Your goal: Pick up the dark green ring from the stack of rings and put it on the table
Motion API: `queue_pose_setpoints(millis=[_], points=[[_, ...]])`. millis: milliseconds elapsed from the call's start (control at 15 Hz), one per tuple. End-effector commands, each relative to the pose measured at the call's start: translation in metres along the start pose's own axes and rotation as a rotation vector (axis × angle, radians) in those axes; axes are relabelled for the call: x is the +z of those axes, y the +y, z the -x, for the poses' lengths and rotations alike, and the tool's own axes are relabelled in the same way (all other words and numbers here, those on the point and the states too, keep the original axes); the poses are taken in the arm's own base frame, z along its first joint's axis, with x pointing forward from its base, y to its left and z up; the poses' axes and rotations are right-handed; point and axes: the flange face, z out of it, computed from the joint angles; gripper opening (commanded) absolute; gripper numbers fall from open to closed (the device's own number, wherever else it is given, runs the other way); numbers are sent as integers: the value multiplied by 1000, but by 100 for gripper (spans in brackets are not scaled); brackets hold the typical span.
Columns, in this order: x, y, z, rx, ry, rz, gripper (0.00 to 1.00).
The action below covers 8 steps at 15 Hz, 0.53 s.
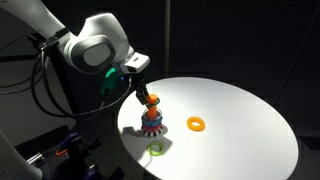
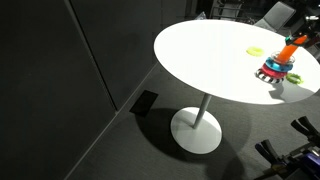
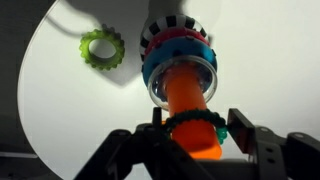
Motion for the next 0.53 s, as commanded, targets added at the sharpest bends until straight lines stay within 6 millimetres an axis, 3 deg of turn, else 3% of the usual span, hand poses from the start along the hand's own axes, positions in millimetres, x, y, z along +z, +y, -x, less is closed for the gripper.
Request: queue_pose_setpoints(millis=[0, 467], points=[[-28, 1, -14, 0, 10, -8, 42], [-60, 1, -45, 39, 62, -23, 42]])
